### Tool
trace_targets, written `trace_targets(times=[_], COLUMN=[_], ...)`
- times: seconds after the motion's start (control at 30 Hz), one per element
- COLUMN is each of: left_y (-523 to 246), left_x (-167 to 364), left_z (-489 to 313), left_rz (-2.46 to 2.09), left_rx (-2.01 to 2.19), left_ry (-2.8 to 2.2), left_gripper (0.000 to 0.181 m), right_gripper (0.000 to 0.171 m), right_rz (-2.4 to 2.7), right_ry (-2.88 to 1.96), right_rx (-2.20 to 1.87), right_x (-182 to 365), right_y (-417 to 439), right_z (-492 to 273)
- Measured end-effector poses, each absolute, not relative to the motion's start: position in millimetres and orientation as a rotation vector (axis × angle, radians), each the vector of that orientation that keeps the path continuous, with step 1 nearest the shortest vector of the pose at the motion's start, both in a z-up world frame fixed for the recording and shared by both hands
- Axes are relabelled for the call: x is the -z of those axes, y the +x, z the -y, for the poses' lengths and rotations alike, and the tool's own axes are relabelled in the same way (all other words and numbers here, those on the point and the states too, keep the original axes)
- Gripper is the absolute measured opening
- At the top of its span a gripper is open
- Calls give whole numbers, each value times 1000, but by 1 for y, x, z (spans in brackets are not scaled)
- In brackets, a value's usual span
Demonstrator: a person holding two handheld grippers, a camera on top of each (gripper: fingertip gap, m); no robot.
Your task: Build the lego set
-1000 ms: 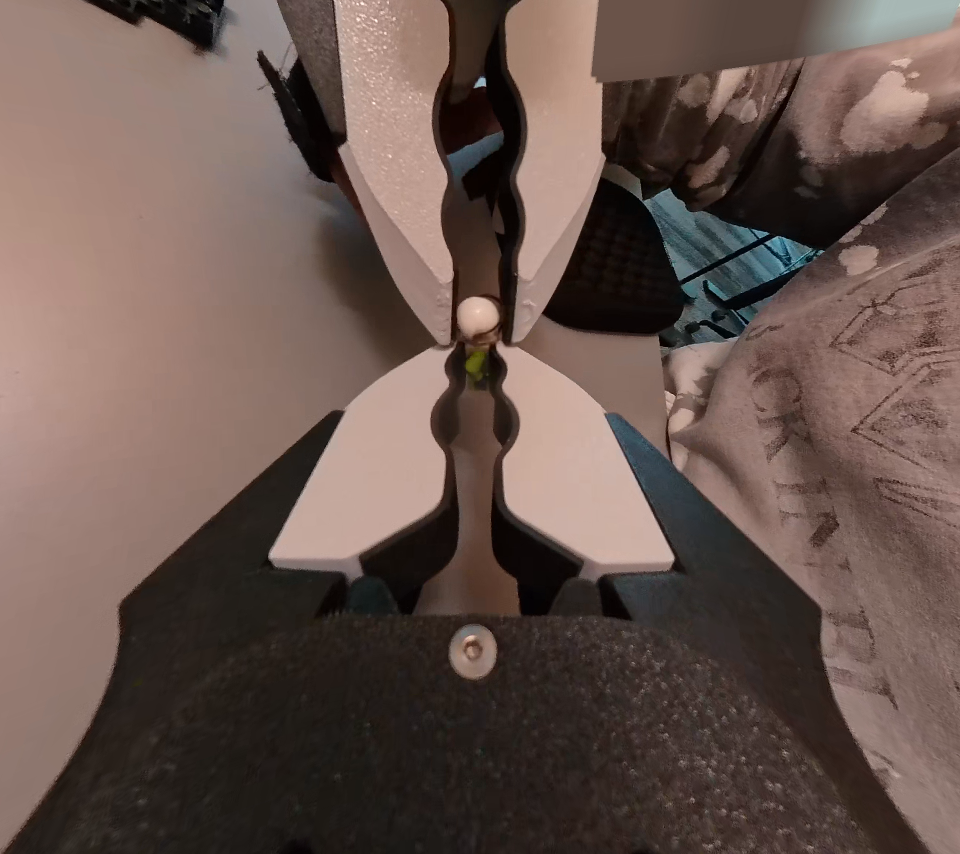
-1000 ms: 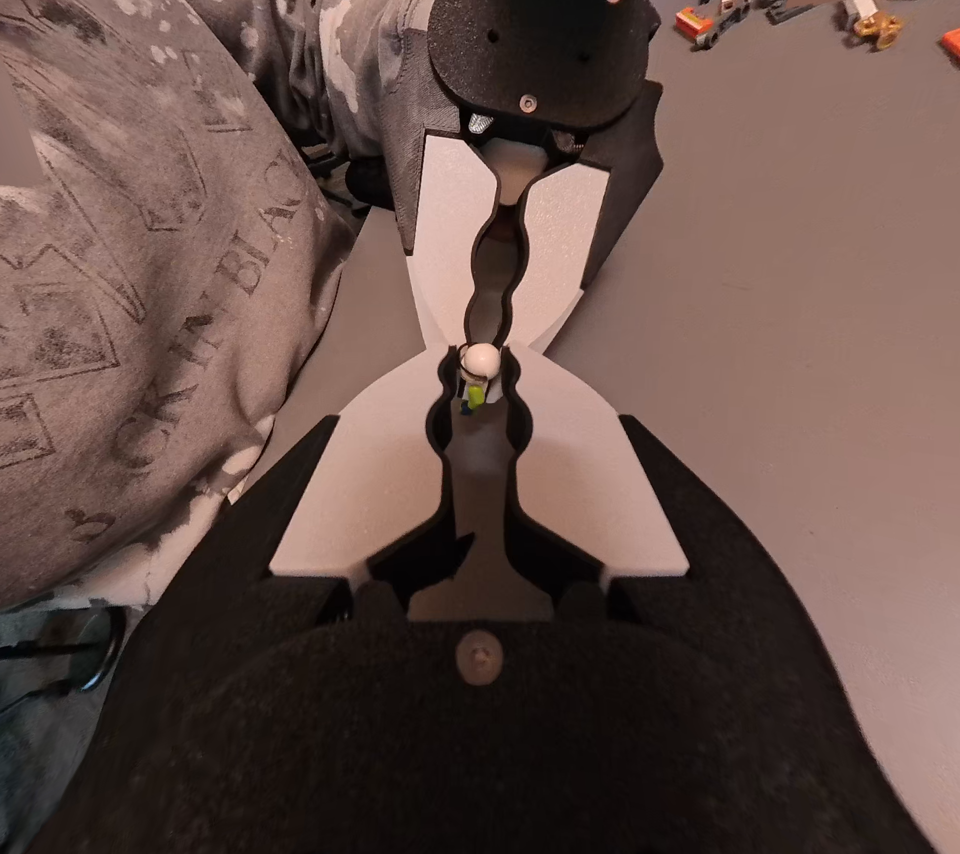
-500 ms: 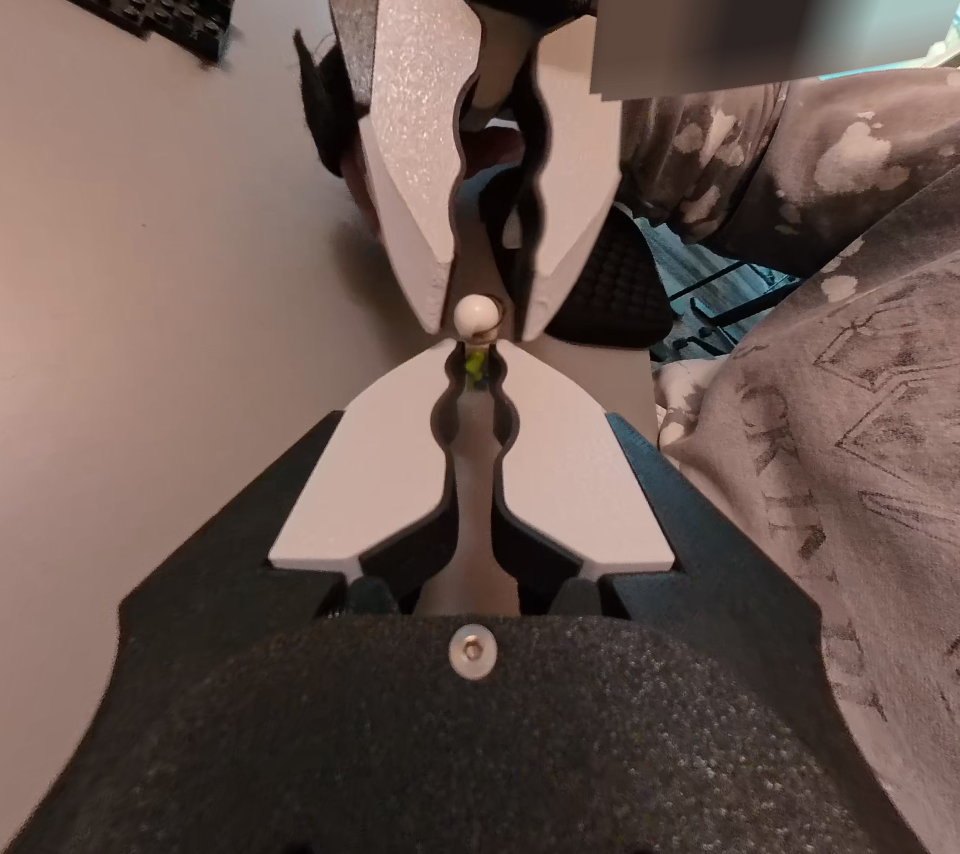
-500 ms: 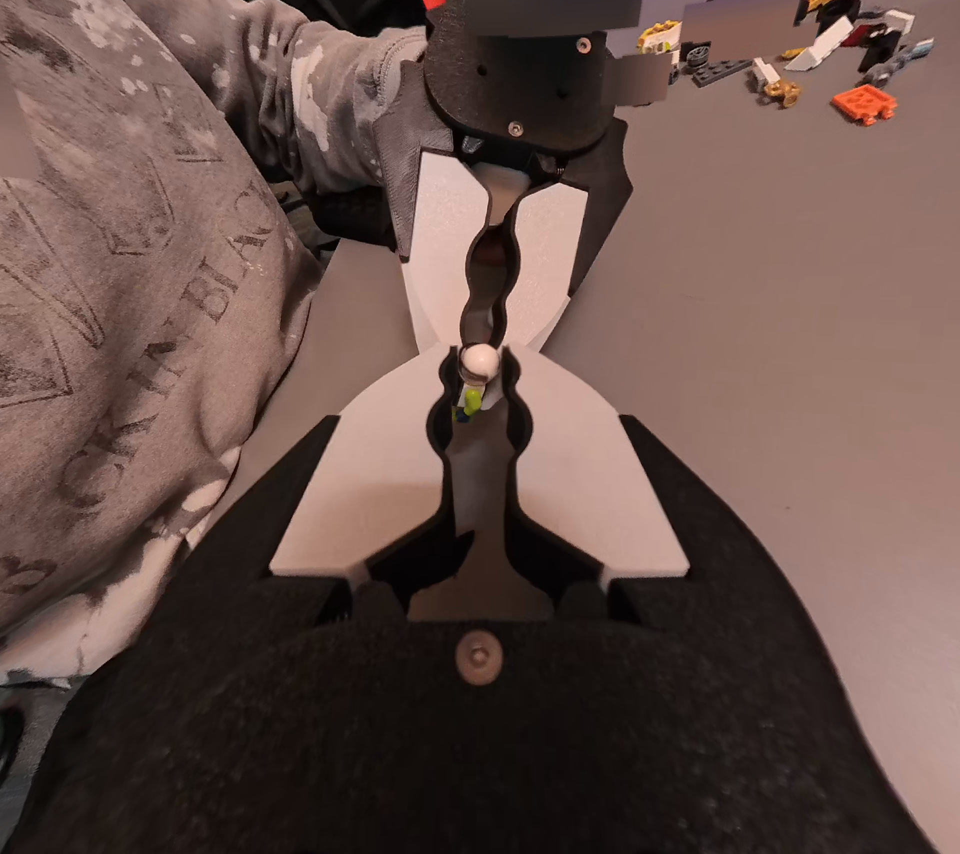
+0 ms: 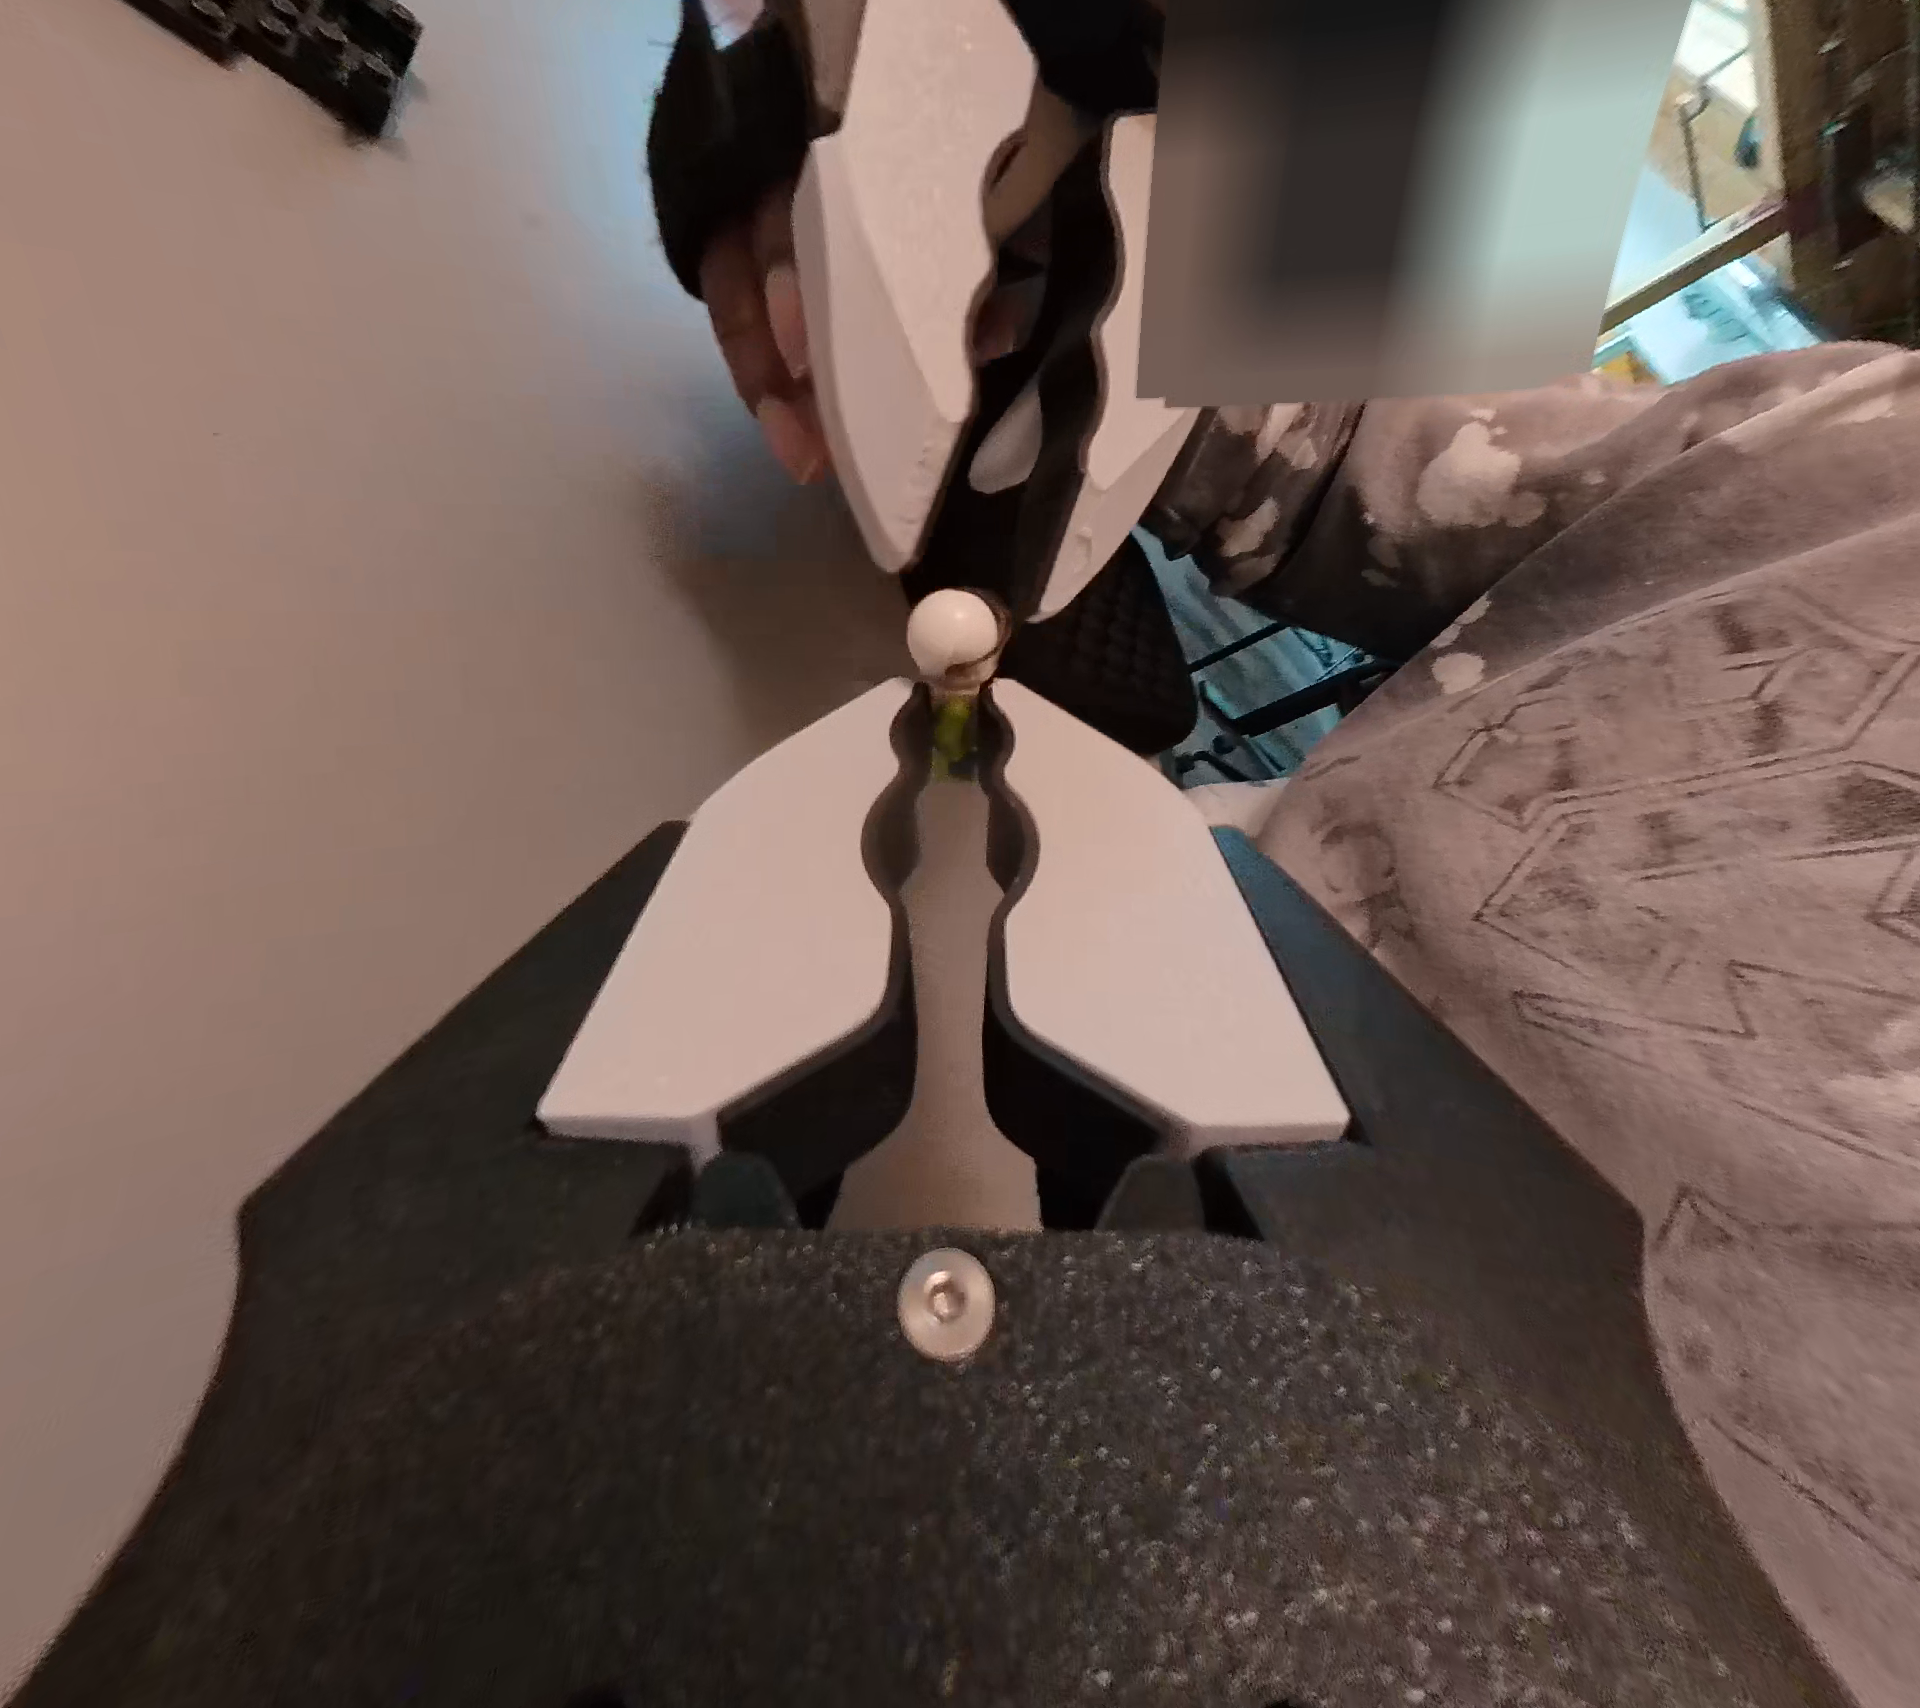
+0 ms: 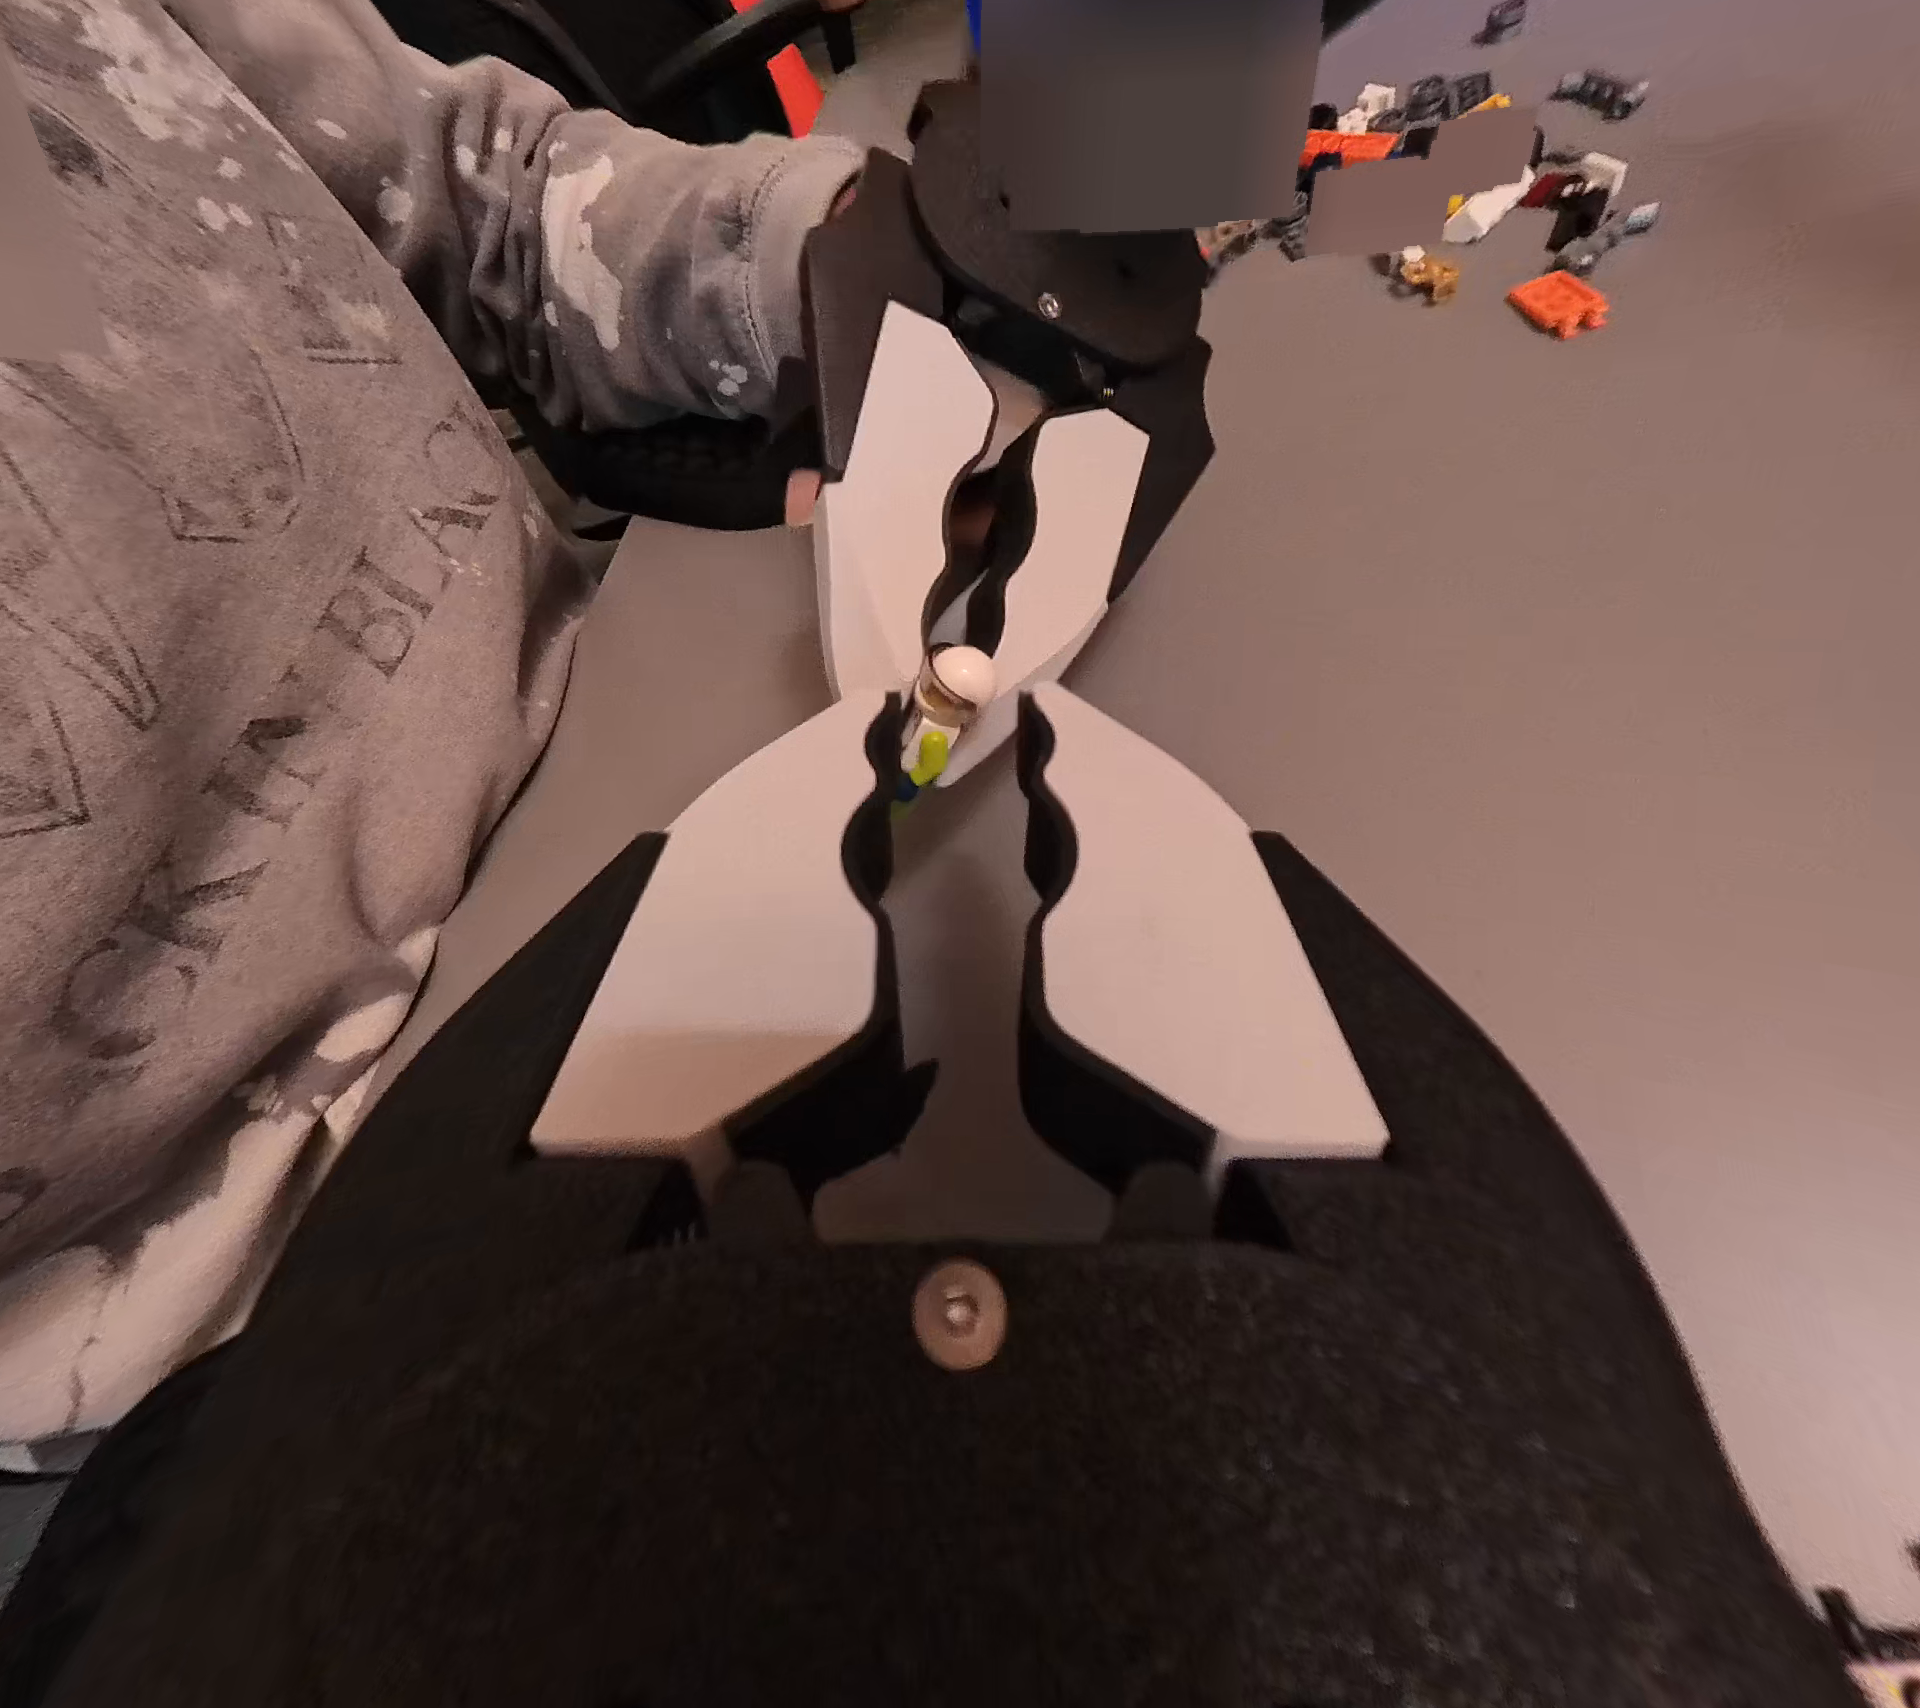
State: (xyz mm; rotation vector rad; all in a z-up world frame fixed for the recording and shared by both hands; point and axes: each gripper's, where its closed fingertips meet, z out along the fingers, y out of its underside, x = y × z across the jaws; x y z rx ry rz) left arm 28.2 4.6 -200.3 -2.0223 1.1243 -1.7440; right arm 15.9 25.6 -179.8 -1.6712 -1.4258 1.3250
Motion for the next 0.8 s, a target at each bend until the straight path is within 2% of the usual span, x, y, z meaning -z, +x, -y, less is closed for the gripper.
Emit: trace_targets(times=[0.2, 0.37, 0.6, 0.8], left_y=[28, 29, 30, 35], left_x=[195, 197, 180, 180], left_z=[-6, -7, -13, -15], left_rz=[-1058, -1083, -1246, -1331], left_rx=[1832, 1771, 1423, 1168], left_ry=[-2017, -2011, -1739, -1613], left_gripper=[8, 8, 8, 8], right_gripper=[15, 27, 25, 27], right_rz=[1446, 1448, 1348, 1271], right_ry=[-1581, -1619, -1601, -1632], right_rx=[-1237, -1213, -1362, -1337], right_x=[165, 166, 152, 151], right_y=[14, 9, 10, 9], right_z=[-23, -23, -21, -21])
